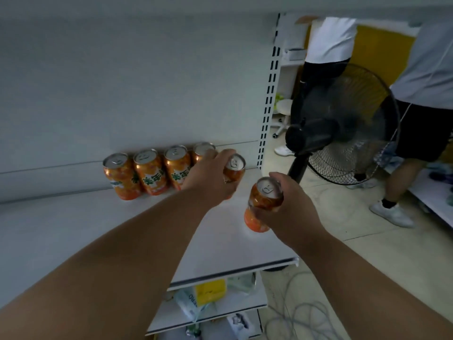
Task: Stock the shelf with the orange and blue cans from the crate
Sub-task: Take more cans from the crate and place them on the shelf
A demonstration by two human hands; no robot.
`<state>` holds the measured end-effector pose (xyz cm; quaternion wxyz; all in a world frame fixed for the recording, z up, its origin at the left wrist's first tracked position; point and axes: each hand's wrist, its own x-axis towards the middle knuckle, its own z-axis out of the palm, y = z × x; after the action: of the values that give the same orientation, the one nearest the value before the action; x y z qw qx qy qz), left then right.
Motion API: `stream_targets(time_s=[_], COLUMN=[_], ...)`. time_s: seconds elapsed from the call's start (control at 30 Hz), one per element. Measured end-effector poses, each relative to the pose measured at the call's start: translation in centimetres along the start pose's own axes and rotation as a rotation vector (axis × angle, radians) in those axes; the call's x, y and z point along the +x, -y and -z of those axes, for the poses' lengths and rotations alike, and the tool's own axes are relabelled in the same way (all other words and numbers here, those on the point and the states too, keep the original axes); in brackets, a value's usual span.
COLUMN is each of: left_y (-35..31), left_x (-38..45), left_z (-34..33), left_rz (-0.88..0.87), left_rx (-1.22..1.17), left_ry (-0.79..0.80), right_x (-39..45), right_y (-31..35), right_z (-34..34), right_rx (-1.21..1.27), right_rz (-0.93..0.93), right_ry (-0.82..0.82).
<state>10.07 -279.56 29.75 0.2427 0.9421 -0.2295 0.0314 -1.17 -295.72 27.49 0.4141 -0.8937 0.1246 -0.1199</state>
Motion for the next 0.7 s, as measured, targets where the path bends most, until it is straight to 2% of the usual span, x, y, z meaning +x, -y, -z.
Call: stream_targets(time_s=[0.2,0.53,0.6,0.7], left_y=[0.4,1.6,1.3,1.2], left_x=[3.2,5.5,5.5,3.2], left_z=[-0.5,-1.9,-1.6,-1.2], left_rz=[-0.195,-0.130,-0.133,-0.116], left_rx=[0.387,0.577,0.612,0.530], left_ry=[-0.124,-0.236,-0.206,-0.200], right_x=[0.8,2.1,2.0,1.7], right_y=[-0.4,0.1,0.4,0.8], right_z=[-0.7,-1.5,-1.4,-1.3], right_rx=[0.012,-0.021,-0.037,-0.088], right_rz=[-0.027,0.022,0.035,0.058], right_ry=[0.018,0.020,0.040,0.072])
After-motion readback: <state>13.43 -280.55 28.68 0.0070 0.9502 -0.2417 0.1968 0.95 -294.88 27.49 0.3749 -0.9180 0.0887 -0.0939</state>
